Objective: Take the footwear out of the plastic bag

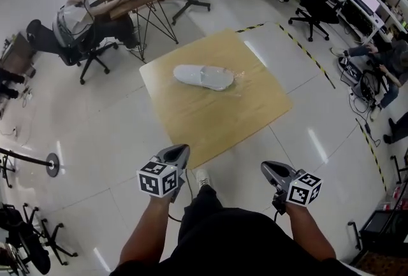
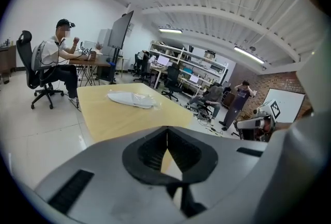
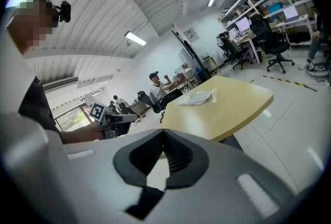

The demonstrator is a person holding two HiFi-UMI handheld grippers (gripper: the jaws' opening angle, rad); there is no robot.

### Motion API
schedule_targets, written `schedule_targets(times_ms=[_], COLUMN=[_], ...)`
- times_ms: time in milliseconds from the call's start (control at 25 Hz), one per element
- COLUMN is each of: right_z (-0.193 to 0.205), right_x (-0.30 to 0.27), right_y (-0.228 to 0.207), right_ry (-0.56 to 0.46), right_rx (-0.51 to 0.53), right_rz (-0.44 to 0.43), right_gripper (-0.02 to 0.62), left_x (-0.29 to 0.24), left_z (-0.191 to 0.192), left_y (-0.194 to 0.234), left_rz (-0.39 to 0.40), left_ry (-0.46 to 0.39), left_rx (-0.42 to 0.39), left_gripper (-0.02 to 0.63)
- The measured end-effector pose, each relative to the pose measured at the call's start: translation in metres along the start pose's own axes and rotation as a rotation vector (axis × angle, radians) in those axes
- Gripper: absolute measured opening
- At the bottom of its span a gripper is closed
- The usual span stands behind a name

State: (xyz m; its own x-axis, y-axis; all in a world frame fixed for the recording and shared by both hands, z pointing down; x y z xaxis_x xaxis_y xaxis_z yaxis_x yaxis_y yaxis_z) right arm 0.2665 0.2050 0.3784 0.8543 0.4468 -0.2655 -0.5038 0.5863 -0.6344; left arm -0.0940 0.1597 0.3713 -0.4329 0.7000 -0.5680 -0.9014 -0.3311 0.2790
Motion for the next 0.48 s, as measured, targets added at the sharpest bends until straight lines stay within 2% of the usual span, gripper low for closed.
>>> schedule_targets(times_ms=[280, 360, 480], right_z=[-0.063, -0.076, -0.089], right_x=[-0.106, -0.136, -0.165], right_y=[-0.054, -0.07, -0.098], right_ry=[0.024, 0.02, 0.001], right_rx=[-0.024, -0.05, -0.159], right_rz=[0.046, 0.058, 0.056], right_gripper=[0.003, 0.003, 0.006], left_x=[-0.066, -0.087, -0.118], left_z=[-0.05, -0.062, -0.072], left_y=[0.112, 0.149, 0.193], left_rz=[-0.013, -0.022, -0.031], left_ry=[0.016, 0.032, 0.048], left_rx=[0.041, 0.095, 0.221], left_gripper=[0.009, 0.013, 0.039])
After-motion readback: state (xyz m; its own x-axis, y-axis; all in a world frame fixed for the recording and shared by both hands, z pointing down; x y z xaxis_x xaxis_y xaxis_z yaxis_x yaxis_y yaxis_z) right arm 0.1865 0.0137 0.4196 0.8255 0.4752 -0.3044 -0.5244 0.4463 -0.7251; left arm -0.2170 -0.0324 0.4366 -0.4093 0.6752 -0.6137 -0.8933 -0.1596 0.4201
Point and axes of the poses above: the fingertips, and each gripper's own axes: x backward along the fingers, y to its left, z out of its underside, the point moved 9 cm from there along x, backward along the fingers, and after that the axes turned 9 degrees about -z, right-handed, at the moved point
